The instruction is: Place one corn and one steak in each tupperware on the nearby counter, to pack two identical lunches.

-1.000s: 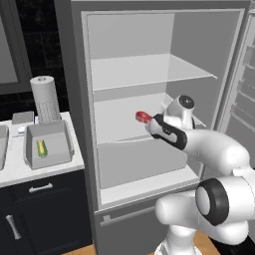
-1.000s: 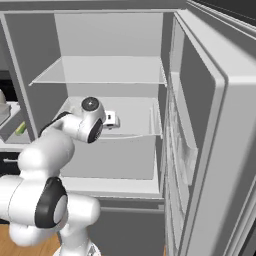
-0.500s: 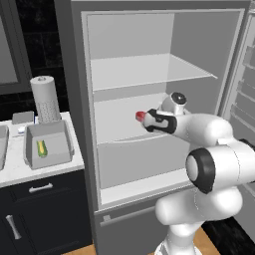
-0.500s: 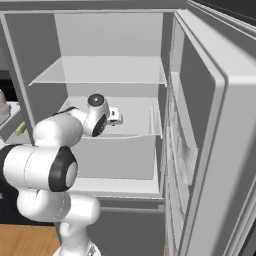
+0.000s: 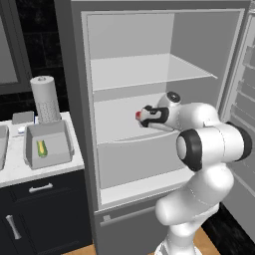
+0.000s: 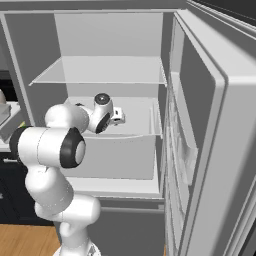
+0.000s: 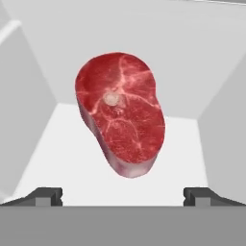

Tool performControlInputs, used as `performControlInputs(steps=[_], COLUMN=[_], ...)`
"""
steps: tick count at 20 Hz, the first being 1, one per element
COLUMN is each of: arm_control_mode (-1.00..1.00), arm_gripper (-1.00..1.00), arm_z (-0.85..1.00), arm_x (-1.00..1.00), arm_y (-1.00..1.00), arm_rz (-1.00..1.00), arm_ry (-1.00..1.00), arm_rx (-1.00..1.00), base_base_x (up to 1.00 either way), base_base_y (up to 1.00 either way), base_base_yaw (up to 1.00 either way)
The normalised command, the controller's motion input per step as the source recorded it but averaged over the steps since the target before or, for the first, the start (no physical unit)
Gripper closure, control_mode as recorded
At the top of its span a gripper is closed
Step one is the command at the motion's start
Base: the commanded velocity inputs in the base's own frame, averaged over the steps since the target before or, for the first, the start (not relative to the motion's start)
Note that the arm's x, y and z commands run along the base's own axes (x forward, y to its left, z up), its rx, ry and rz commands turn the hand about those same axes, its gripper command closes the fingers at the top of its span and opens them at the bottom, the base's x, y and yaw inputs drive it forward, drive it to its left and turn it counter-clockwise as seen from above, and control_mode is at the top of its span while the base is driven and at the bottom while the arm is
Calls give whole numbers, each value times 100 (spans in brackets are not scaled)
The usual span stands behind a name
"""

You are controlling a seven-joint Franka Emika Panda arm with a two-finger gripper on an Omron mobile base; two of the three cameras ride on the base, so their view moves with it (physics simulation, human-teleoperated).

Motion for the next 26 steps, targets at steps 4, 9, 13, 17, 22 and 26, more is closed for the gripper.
performControlInputs(steps=[4,9,13,17,22,26], arm_control_mode=[-100,-100,-100,-100,-100,-100], arm_gripper=[-100,-100,-100,100,100,100], arm_z=[-8,-6,-17,-41,-69,-69], arm_x=[38,39,34,12,-8,-43], arm_y=[0,0,0,0,4,15], arm_rz=[4,4,5,7,8,6], arm_ry=[9,4,2,4,5,0], arm_rx=[0,0,0,0,0,-1], base_base_x=[0,0,0,0,0,0], base_base_y=[0,0,0,0,0,0], base_base_yaw=[0,0,0,0,0,0])
